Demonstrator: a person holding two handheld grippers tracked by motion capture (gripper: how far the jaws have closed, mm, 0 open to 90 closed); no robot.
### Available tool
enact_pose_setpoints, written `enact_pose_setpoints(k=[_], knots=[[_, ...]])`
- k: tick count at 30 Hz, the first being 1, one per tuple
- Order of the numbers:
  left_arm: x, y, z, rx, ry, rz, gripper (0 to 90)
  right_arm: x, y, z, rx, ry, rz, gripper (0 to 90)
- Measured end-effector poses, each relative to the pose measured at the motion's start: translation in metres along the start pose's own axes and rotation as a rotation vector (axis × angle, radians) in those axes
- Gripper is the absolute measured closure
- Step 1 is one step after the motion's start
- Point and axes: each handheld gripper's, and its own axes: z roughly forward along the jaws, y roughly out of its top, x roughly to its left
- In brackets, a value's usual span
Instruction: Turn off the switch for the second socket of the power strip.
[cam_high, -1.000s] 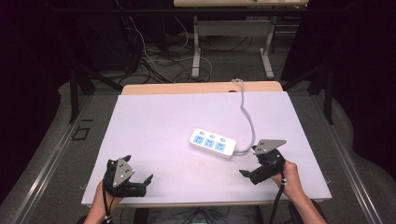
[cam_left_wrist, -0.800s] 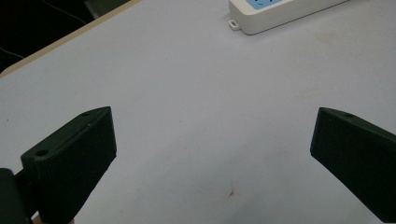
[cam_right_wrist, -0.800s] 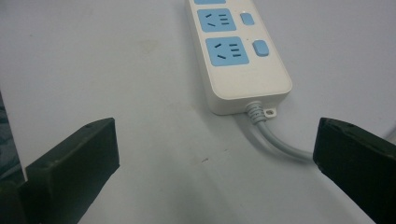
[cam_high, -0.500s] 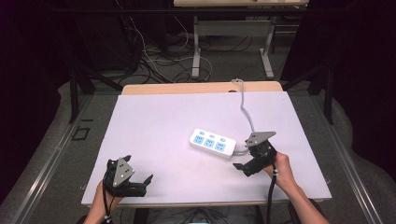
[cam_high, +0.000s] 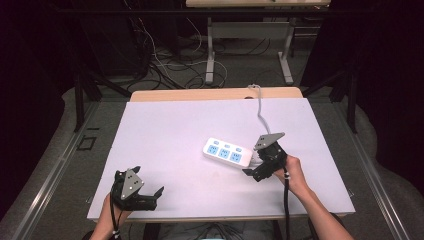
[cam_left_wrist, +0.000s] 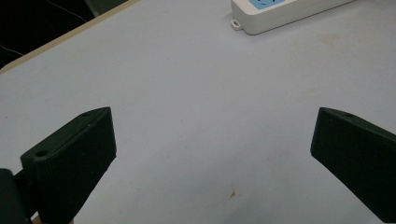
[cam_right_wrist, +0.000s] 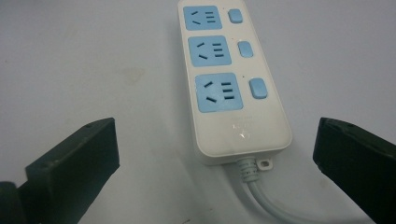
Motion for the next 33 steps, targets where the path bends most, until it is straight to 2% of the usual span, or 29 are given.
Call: enact_pose_setpoints(k=[1, 3, 10, 13, 15, 19, 20, 25, 27, 28, 30, 31, 32, 33], knots=[[0.0, 0.0, 0.0, 0.001, 0.0, 0.001, 0.0, -0.001, 0.001, 0.002, -0.002, -0.011, 0.001, 0.0], [0.0, 0.0, 0.001, 0.001, 0.0, 0.003, 0.0, -0.002, 0.005, 0.004, 0.003, 0.006, -0.004, 0.0], [-0.001, 0.0, 0.001, 0.003, 0.005, 0.005, 0.0, -0.006, 0.013, 0.013, -0.002, -0.005, -0.009, 0.0], [0.001, 0.0, 0.001, 0.008, 0.011, 0.002, 0.0, -0.01, 0.016, 0.016, 0.006, 0.012, -0.012, 0.0], [0.001, 0.0, 0.001, -0.001, 0.014, 0.004, 0.0, -0.01, 0.017, 0.018, 0.004, 0.008, 0.006, 0.0], [-0.001, 0.0, 0.0, 0.007, 0.006, 0.011, 0.0, -0.013, 0.022, 0.021, 0.009, 0.018, -0.01, 0.0], [-0.002, 0.0, 0.0, 0.006, 0.006, 0.008, 0.0, -0.013, 0.024, 0.022, 0.01, 0.015, 0.004, 0.0], [-0.001, 0.0, 0.001, 0.0, 0.01, 0.002, 0.0, -0.016, 0.028, 0.03, 0.004, 0.018, 0.0, 0.0], [-0.001, 0.001, 0.0, 0.004, 0.003, 0.005, 0.0, -0.017, 0.03, 0.032, 0.019, 0.018, 0.001, 0.0], [-0.001, 0.001, 0.0, 0.004, 0.003, 0.009, 0.0, -0.018, 0.031, 0.035, 0.01, 0.019, -0.014, 0.0], [-0.002, 0.001, 0.0, 0.004, 0.001, 0.011, 0.0, -0.019, 0.034, 0.038, 0.007, 0.014, -0.006, 0.0], [-0.002, 0.001, 0.0, 0.006, 0.003, 0.012, 0.0, -0.019, 0.036, 0.039, 0.018, 0.028, -0.001, 0.0], [-0.002, 0.001, 0.0, 0.006, 0.003, 0.013, 0.0, -0.021, 0.036, 0.041, 0.004, 0.023, -0.017, 0.0], [-0.002, 0.001, 0.0, 0.005, 0.003, 0.01, 0.0, -0.02, 0.037, 0.042, 0.008, 0.017, 0.006, 0.0]])
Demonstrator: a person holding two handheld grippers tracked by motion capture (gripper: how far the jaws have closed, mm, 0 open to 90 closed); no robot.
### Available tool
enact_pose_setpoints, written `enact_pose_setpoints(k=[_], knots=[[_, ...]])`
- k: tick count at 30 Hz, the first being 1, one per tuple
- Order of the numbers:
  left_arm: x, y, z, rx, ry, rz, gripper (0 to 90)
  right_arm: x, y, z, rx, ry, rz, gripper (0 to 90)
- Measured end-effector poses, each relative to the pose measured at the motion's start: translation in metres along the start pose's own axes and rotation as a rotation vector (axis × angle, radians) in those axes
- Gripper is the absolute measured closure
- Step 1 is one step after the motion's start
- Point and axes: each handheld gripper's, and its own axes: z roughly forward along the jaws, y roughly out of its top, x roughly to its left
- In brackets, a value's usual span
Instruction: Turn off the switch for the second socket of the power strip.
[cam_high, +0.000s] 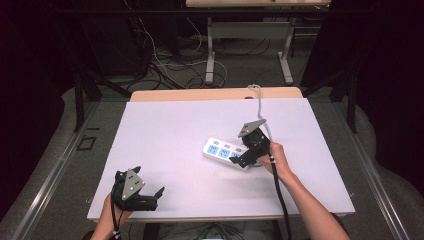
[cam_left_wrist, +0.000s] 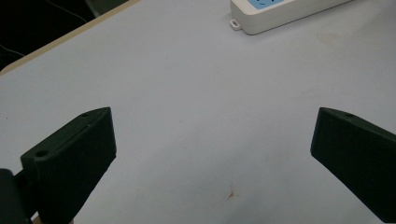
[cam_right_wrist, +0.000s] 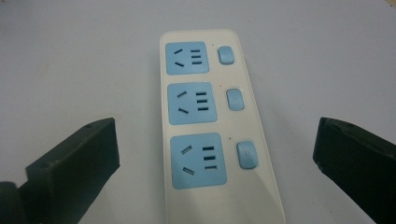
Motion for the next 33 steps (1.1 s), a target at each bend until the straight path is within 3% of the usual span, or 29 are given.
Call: enact_pose_setpoints(k=[11, 17, 23, 29, 32, 33], knots=[[0.0, 0.0, 0.0, 0.002, -0.001, 0.004, 0.0, -0.008, 0.009, 0.006, -0.024, 0.021, 0.013, 0.0], [0.0, 0.001, 0.001, 0.002, -0.005, 0.0, 0.0, -0.013, 0.01, 0.014, -0.049, -0.008, 0.031, 0.0], [-0.001, 0.001, 0.002, 0.005, -0.007, 0.008, 0.0, -0.016, 0.01, 0.018, -0.044, 0.014, 0.039, 0.0], [-0.001, 0.002, 0.002, 0.003, -0.005, 0.006, 0.0, -0.021, 0.01, 0.023, -0.085, -0.001, 0.038, 0.0], [-0.002, 0.001, 0.003, -0.002, -0.004, 0.007, 0.0, -0.022, 0.011, 0.023, -0.088, 0.022, 0.059, 0.0], [-0.002, 0.002, 0.002, 0.004, -0.005, 0.009, 0.0, -0.023, 0.011, 0.027, -0.147, -0.005, 0.062, 0.0]])
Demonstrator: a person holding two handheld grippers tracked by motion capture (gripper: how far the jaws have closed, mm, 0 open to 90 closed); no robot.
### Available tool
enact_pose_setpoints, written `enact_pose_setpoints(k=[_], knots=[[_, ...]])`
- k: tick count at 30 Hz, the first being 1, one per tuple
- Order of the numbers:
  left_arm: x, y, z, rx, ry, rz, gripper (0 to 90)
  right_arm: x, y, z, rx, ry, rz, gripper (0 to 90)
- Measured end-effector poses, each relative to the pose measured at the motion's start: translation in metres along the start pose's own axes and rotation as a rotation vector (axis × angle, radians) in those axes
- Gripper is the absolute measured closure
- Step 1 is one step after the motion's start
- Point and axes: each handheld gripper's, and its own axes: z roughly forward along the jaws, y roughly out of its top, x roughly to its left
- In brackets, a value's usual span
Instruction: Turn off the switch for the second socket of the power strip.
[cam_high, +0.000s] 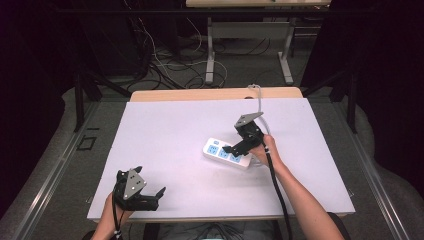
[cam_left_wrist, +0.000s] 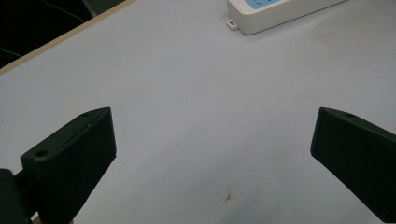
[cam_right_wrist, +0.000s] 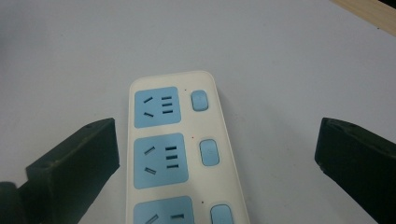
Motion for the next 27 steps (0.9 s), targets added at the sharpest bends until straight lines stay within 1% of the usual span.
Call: enact_pose_setpoints(k=[1, 2, 3, 5, 6, 8, 9, 10, 11, 12, 13, 14, 16, 17, 18, 19, 20, 21, 22, 24, 25, 27], knots=[[0.0, 0.0, 0.0003, -0.002, -0.001, -0.004, 0.0, 0.0, 0.0, 0.0, 0.0, 0.0, 0.0, 0.0], [0.0002, -0.0001, 0.0007, -0.001, -0.004, -0.007, 0.0, -0.0012, 0.0018, -0.0022, 0.044, 0.021, -0.006, 0.0], [0.0003, 0.0, 0.001, 0.001, -0.002, -0.005, 0.0, -0.0013, 0.0006, 0.0014, -0.007, 0.008, -0.004, 0.0], [0.0003, 0.0002, 0.0012, 0.001, -0.006, -0.004, 0.0, -0.0019, 0.001, 0.0021, -0.009, 0.01, 0.001, 0.0], [0.0001, 0.0001, 0.0011, -0.001, -0.007, -0.003, 0.0, -0.0021, 0.0021, 0.0006, 0.031, 0.003, -0.003, 0.0], [-0.0004, -0.0003, 0.0007, -0.005, -0.005, -0.001, 0.0, -0.0013, 0.0024, 0.0011, 0.02, -0.013, -0.009, 0.0], [-0.0002, -0.0003, -0.0003, 0.001, -0.006, 0.004, 0.0, -0.0008, 0.003, 0.0012, 0.017, -0.004, -0.008, 1.2], [-0.0003, -0.0005, -0.0006, 0.0, -0.006, 0.004, 0.0, 0.0, 0.0032, 0.0002, 0.016, -0.012, -0.011, 4.3], [-0.0003, -0.0007, -0.0008, -0.001, -0.006, 0.002, 0.0, 0.0013, 0.004, -0.0009, 0.004, -0.017, -0.013, 11.4], [-0.0002, -0.0007, -0.0008, -0.001, -0.005, 0.001, 0.0, 0.0013, 0.004, -0.0009, 0.004, -0.017, -0.013, 11.4], [0.0001, -0.0007, -0.0007, 0.0, -0.006, 0.0, 0.0, 0.0017, 0.0042, -0.0013, -0.001, -0.023, -0.014, 16.1], [0.0003, -0.0007, -0.0005, 0.001, -0.006, 0.0, 0.0, 0.0018, 0.0043, -0.0016, -0.002, -0.016, -0.013, 20.8], [0.0003, -0.0005, 0.0, 0.002, -0.004, 0.003, 0.0, 0.0016, 0.0037, -0.0011, -0.006, -0.033, -0.005, 27.4], [-0.0001, -0.0004, 0.0, 0.001, -0.006, 0.002, 0.0, 0.0012, 0.0033, -0.0012, -0.011, -0.035, -0.003, 32.3], [-0.0003, -0.0004, -0.0002, 0.001, -0.008, 0.006, 0.0, 0.0012, 0.0031, -0.0027, -0.003, -0.063, 0.002, 47.8], [-0.0007, -0.0004, -0.0003, 0.001, -0.009, 0.008, 0.0, 0.0012, 0.0031, -0.0027, -0.003, -0.063, 0.002, 47.8], [-0.0004, -0.0004, -0.0009, 0.003, -0.003, 0.019, 0.0, 0.0018, 0.0033, -0.0039, -0.001, -0.058, 0.014, 55.4], [-0.0011, -0.0007, -0.0008, 0.001, -0.008, 0.01, 0.0, 0.0018, 0.0033, -0.0039, -0.001, -0.058, 0.014, 55.4], [-0.0003, -0.0006, -0.0011, 0.003, -0.003, 0.02, 0.0, 0.0016, 0.0034, -0.0043, -0.007, -0.056, 0.007, 59.3], [0.0001, -0.0007, -0.0008, 0.003, -0.002, 0.013, 0.0, 0.0027, 0.0038, -0.0046, -0.017, -0.061, 0.007, 69.2], [0.0003, -0.0008, -0.0005, 0.0, -0.004, 0.01, 0.0, 0.0026, 0.0038, -0.0046, -0.021, -0.054, 0.003, 73.0], [0.0001, -0.0006, -0.0001, 0.002, -0.005, 0.01, 0.0, 0.0032, 0.0034, -0.0043, -0.019, -0.053, 0.012, 83.7]])
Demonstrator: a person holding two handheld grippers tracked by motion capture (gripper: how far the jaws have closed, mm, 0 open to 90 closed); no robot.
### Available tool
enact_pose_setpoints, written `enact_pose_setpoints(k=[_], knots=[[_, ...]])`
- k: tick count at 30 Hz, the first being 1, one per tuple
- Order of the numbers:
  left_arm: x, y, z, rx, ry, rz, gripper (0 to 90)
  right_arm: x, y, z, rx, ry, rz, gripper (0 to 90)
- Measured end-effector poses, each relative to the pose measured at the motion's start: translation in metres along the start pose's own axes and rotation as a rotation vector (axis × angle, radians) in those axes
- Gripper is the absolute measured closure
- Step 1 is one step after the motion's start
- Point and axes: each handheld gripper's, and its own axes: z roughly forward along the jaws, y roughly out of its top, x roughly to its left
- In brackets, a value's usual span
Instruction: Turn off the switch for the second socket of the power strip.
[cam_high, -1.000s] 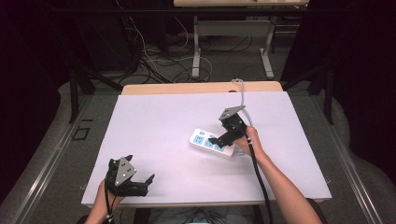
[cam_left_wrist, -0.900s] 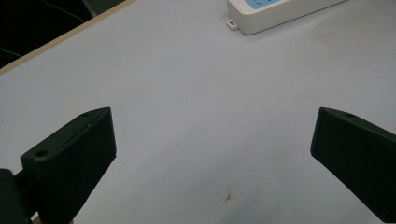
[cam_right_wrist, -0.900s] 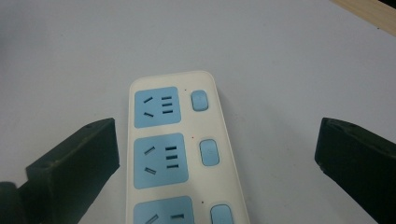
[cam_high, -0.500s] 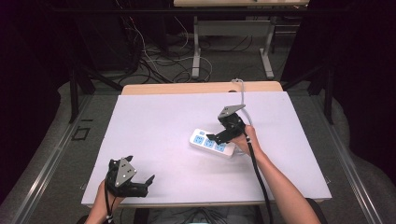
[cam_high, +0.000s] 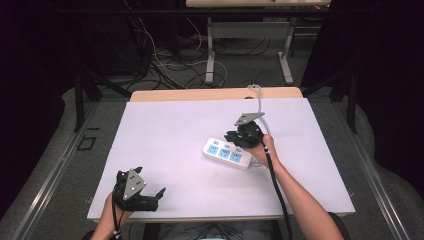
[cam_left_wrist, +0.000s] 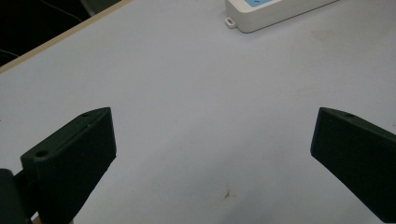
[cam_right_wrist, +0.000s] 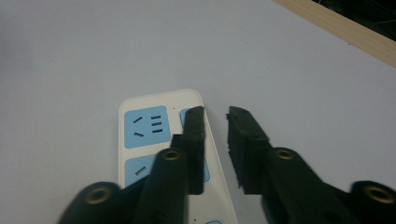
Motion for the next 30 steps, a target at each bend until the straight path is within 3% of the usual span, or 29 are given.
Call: enact_pose_setpoints(k=[2, 6, 11, 16, 19, 25, 26, 30], knots=[[-0.001, 0.0, 0.0, 0.002, -0.007, 0.001, 0.0, 0.0, -0.001, 0.001, 0.005, 0.017, 0.012, 90.0], [-0.002, -0.001, -0.001, 0.001, -0.005, 0.0, 0.0, 0.001, -0.001, 0.004, 0.027, 0.045, 0.011, 90.0], [-0.001, -0.001, 0.0, 0.002, -0.006, -0.005, 0.0, 0.001, -0.003, 0.009, 0.055, 0.039, 0.002, 90.0], [-0.002, -0.001, -0.001, 0.003, -0.005, 0.001, 0.0, 0.005, -0.005, 0.015, 0.125, 0.026, -0.015, 90.0], [-0.001, -0.001, -0.001, 0.002, -0.007, -0.005, 0.0, 0.006, -0.006, 0.018, 0.139, 0.022, -0.037, 90.0], [-0.002, -0.001, -0.001, 0.002, -0.007, 0.001, 0.0, 0.007, -0.008, 0.021, 0.151, -0.009, -0.034, 90.0], [-0.002, -0.001, -0.001, 0.003, -0.007, 0.001, 0.0, 0.006, -0.009, 0.022, 0.134, 0.002, -0.032, 90.0], [-0.002, -0.001, 0.0, 0.003, -0.007, -0.003, 0.0, 0.005, -0.009, 0.021, 0.147, 0.003, -0.039, 90.0]])
